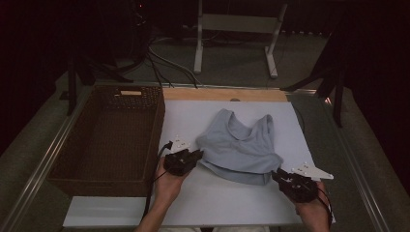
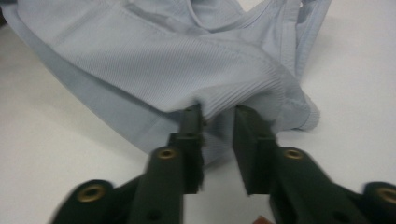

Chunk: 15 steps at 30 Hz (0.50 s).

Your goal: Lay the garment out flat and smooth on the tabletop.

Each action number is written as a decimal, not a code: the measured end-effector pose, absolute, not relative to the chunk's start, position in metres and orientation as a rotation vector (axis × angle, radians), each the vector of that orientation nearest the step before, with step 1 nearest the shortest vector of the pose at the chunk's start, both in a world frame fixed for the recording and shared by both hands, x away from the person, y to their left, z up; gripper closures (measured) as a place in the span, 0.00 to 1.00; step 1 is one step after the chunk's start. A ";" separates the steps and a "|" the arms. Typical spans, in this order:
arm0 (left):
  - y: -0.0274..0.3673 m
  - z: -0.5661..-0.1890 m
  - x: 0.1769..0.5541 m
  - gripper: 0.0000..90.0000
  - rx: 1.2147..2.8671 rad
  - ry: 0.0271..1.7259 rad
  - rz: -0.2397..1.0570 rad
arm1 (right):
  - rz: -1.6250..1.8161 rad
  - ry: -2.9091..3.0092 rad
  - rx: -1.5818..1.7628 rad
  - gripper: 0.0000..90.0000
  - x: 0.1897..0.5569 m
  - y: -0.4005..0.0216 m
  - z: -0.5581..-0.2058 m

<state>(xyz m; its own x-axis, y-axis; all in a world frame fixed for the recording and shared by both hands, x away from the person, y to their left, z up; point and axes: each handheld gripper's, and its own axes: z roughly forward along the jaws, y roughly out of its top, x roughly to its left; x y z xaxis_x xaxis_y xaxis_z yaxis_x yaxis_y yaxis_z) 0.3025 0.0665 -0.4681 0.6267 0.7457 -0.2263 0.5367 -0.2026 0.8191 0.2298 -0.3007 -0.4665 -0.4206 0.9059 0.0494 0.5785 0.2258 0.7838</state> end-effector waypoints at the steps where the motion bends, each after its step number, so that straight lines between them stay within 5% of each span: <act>1: 0.066 -0.468 0.302 0.97 1.878 1.022 0.271 | 1.043 2.095 1.362 0.87 0.230 -0.300 -0.467; 4: 0.067 -0.468 0.302 0.97 1.882 1.021 0.273 | 1.032 2.104 1.360 0.95 0.230 -0.299 -0.467; 15: 0.069 -0.471 0.301 0.98 1.899 1.026 0.270 | 0.973 2.080 1.353 0.97 0.215 -0.314 -0.455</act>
